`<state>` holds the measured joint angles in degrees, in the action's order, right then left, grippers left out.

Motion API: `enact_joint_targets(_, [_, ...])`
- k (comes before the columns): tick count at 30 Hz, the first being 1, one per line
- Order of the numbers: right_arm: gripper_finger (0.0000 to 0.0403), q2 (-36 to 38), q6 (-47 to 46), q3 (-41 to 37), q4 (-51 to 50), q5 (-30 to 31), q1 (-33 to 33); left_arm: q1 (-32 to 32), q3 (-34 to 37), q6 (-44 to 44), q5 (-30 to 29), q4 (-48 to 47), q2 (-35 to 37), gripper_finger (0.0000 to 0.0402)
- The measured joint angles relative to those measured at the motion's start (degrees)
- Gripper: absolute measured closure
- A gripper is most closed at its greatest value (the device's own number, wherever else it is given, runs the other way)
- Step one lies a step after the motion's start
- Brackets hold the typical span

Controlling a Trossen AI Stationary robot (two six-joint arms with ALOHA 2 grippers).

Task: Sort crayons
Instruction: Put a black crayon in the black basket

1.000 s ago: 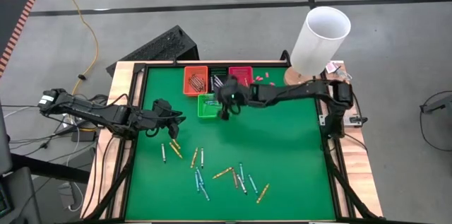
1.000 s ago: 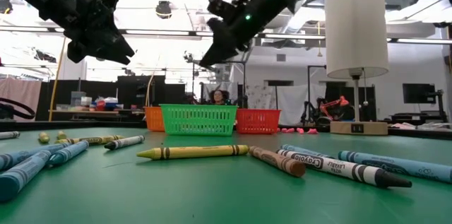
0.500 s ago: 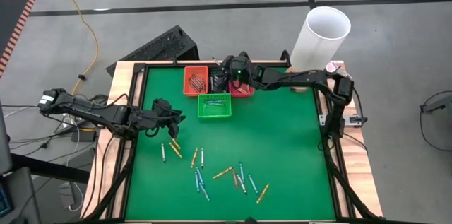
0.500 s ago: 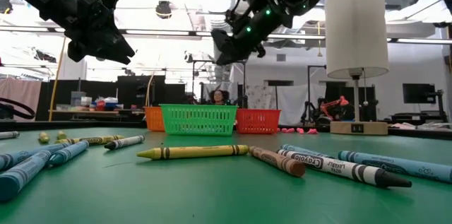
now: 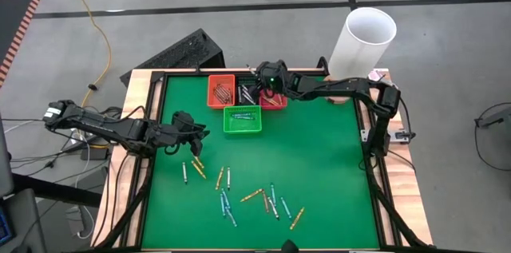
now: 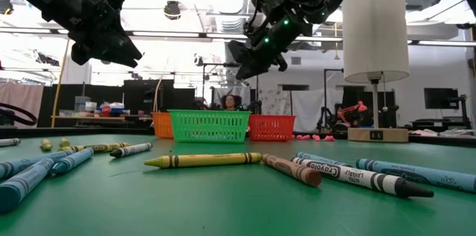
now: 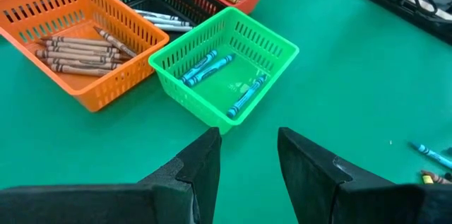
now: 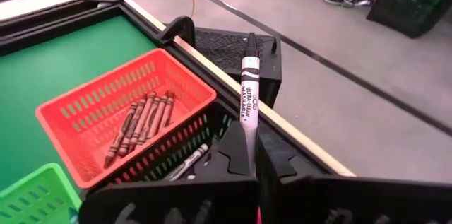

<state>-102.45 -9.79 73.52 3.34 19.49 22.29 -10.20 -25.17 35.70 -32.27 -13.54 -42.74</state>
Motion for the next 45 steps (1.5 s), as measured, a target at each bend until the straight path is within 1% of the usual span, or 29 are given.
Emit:
enact_joint_targets(11, [0.0394,0.00,-10.29,0.02,-2.14,-0.24,-0.01,0.00,0.00,0.74,-0.07,0.07,-0.02,0.0271])
enact_joint_targets(16, [0.0393,0.00,-13.21,0.02,-3.15,-1.84,-0.01,0.00,0.00,0.78,-1.25,0.09,-0.02,0.0271])
enact_joint_targets(20, [0.0393,-1.91,-15.79,0.12,-2.62,-2.56,-0.13,0.00,0.00,0.76,-2.57,0.11,-0.02,0.0271])
enact_joint_targets(22, [0.0393,-3.83,-17.44,0.39,-1.92,-4.49,-0.12,0.00,0.00,0.76,-2.70,0.11,-0.02,0.0271])
enact_joint_targets(25, [0.0393,-6.55,-17.65,1.31,-1.71,-6.76,-0.19,0.00,0.00,0.68,-2.71,0.11,0.00,0.0271])
enact_joint_targets(30, [0.0393,-10.03,-17.38,3.40,-1.16,-6.96,-0.19,0.00,0.00,0.53,-2.73,-0.02,-0.02,0.0271])
enact_joint_targets(35, [0.0391,-11.37,-15.50,4.92,-1.09,-7.04,-0.19,0.00,0.00,0.37,-2.69,-0.32,-0.02,0.0271])
enact_joint_targets(39, [0.0375,-11.26,-13.94,4.92,-1.16,-6.65,-0.21,0.00,0.00,0.42,-2.69,-0.28,-0.02,0.0271])
enact_joint_targets(45, [0.0325,-11.02,-13.72,4.92,-1.09,-6.52,-0.19,0.00,0.00,0.44,-2.69,-0.28,-0.02,0.0271])
